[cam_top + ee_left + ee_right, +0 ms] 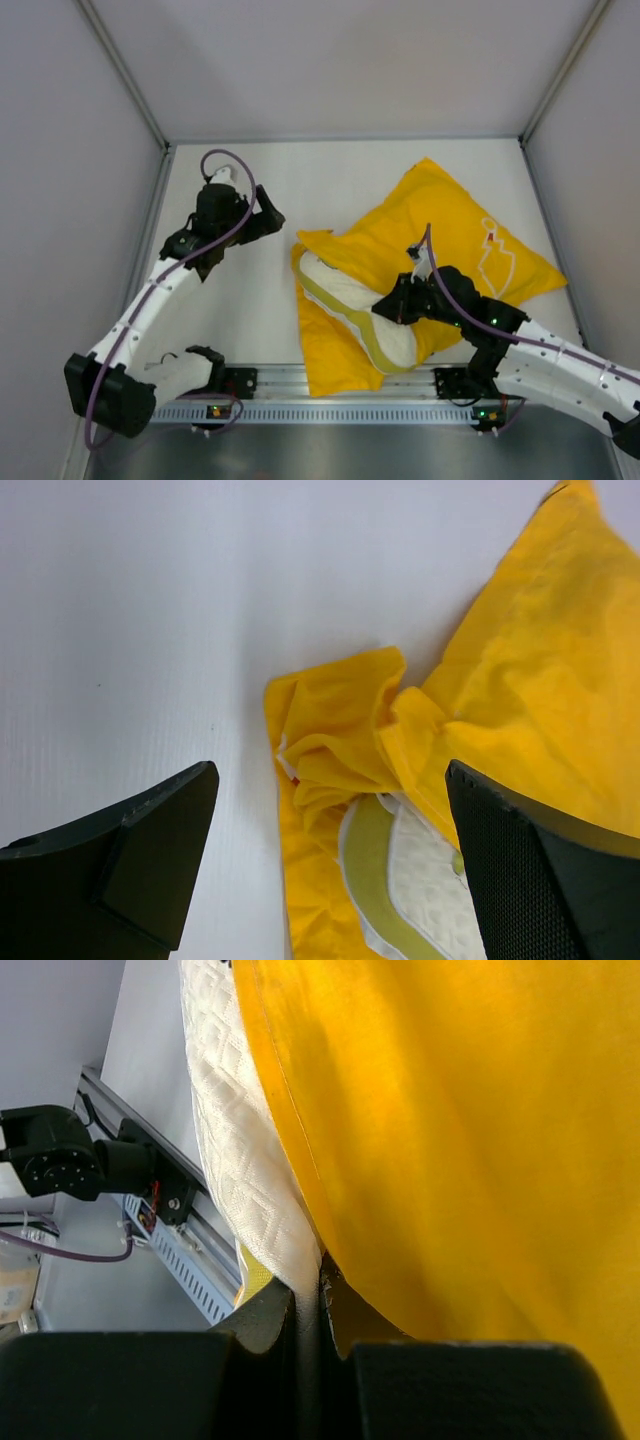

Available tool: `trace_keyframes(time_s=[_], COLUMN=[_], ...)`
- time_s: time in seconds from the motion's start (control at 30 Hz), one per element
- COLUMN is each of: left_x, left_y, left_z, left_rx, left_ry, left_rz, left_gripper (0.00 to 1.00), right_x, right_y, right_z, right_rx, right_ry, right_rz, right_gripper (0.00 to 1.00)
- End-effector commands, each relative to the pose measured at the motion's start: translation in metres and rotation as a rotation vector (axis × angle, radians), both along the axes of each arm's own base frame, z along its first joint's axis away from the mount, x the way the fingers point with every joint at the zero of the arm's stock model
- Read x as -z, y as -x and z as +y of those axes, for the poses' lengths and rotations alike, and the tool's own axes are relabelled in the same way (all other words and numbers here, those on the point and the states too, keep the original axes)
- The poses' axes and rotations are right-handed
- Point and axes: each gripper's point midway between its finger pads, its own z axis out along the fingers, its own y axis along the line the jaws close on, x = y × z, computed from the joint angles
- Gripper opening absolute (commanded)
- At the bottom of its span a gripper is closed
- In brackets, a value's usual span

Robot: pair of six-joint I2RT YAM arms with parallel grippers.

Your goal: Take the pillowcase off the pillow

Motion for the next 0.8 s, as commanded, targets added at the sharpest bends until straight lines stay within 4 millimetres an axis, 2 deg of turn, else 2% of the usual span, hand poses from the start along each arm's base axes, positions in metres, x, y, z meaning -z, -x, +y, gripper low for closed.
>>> trace_keyframes(time_s=[0.0,0.07,0.13,0.17,0.2,0.27,0.6,0.67,0.73,0.77], left_x=[-0.017,-0.010,-0.013,-0.004,-0.008,0.000,0.006,0.006,0.002,0.005], left_y=[0.025,0.039,0.052,0.058,0.063,0.069,0.073,0.073,0.079,0.081], left_z=[0.003,-0.006,-0.011,-0.012,-0.011,-0.011,-0.017,-0.024,-0.039,-0.047], left_rx=[0.012,0.048,0.068,0.072,0.070,0.061,0.094,0.116,0.176,0.198], left_ry=[0.041,0.099,0.149,0.154,0.171,0.190,0.201,0.205,0.226,0.225], left_rz=[-0.043,-0.011,-0.015,0.003,-0.013,0.007,0.030,0.040,0.058,0.076], left_gripper=[0.99,0.99,0.99,0.99,0.99,0.99,0.99,0.99,0.97,0.97], right_x=[-0.010,-0.009,-0.010,-0.008,-0.009,-0.008,-0.002,-0.003,0.000,-0.005], right_y=[-0.007,-0.007,-0.009,-0.010,-0.012,-0.012,-0.012,-0.014,-0.020,-0.023], right_z=[0.010,0.011,0.012,0.012,0.012,0.014,0.010,0.011,0.012,0.014], right_rx=[0.003,0.001,0.007,0.014,0.023,0.025,0.048,0.057,0.067,0.068], right_ry=[-0.053,-0.053,-0.053,-0.045,-0.046,-0.043,-0.038,-0.033,-0.015,-0.013], right_rz=[-0.042,-0.033,-0.037,-0.034,-0.034,-0.019,0.000,-0.001,-0.008,-0.019], right_gripper=[0.00,0.00,0.00,0.00,0.00,0.00,0.00,0.00,0.00,0.00])
